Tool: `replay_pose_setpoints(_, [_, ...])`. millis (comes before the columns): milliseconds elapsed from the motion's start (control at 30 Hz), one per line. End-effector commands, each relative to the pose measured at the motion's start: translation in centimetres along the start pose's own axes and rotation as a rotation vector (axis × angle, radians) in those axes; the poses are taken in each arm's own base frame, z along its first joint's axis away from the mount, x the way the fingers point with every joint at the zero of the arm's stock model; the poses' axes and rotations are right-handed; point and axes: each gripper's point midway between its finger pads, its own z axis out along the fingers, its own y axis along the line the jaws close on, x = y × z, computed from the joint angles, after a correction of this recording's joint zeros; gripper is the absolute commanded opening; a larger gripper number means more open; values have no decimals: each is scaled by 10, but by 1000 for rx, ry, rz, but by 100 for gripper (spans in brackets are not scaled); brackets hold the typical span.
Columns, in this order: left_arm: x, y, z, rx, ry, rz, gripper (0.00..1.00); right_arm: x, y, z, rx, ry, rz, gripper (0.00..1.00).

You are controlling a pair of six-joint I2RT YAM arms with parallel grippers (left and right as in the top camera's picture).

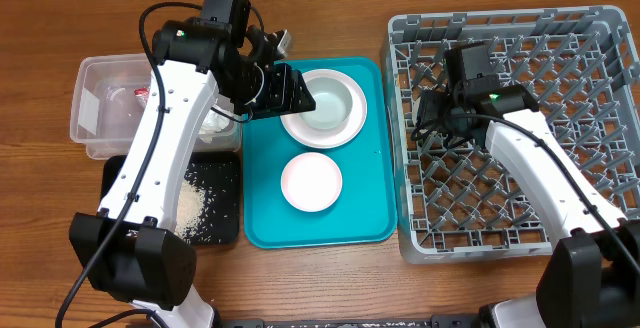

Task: Sort waste into correct bins and load items into the dishwasher
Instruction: 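Lower the cup upright into the rack and open the right gripper, then reach the left gripper to the white bowl and grasp its rim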

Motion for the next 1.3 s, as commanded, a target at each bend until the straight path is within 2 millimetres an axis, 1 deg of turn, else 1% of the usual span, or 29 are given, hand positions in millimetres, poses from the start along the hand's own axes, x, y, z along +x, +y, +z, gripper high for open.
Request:
replay_pose_setpoints(0, [-2, 0, -4, -4, -13, 10, 55, -9, 6, -6, -17, -28, -9, 76])
replay_pose_setpoints(133, [-2, 0, -4, -4, -13, 10, 55, -9, 6, -6, -17, -28, -10, 80])
replay_pose_setpoints(300, [-2, 0, -4, -4, -13, 10, 54, -10, 6, -6, -16, -28, -10, 81])
replay_pose_setpoints(367, [-3, 0, -4, -4, -15, 12, 54, -13, 4, -7, -7, -44, -17, 81])
replay_pose_setpoints(433, [-5, 2, -4, -16, -26, 17, 51, -22, 4, -13, -2, -73, -49, 81])
replay_pose_setpoints(533, [-14, 12, -5, -78, -64, -2, 46, -41, 5, -38, -10, -117, -44, 81])
replay_pose_setpoints(633, [-22, 23, -7, -150, -105, -33, 46, -58, 10, -71, -28, -164, -40, 80])
replay_pose_setpoints(700, [-27, 30, -8, -196, -130, -45, 46, -63, 13, -89, -41, -178, -40, 81])
replay_pose_setpoints(767, [-30, 34, -8, -237, -153, -60, 47, -62, 18, -102, -72, -174, -43, 81])
replay_pose_setpoints(833, [-35, 38, -8, -280, -179, -69, 47, -58, 21, -108, -94, -163, -45, 81])
replay_pose_setpoints(967, [-46, 45, -6, -378, -241, -82, 47, -46, 18, -110, -89, -122, -46, 81])
replay_pose_setpoints(1033, [-50, 46, -2, -407, -255, -77, 47, -42, 15, -109, -77, -104, -46, 81])
replay_pose_setpoints(1167, [-54, 47, 18, -419, -238, -70, 47, -41, 10, -108, -48, -101, -45, 81])
replay_pose_setpoints(1267, [-58, 55, 38, -427, -208, -71, 47, -39, 9, -108, -47, -95, -45, 82])
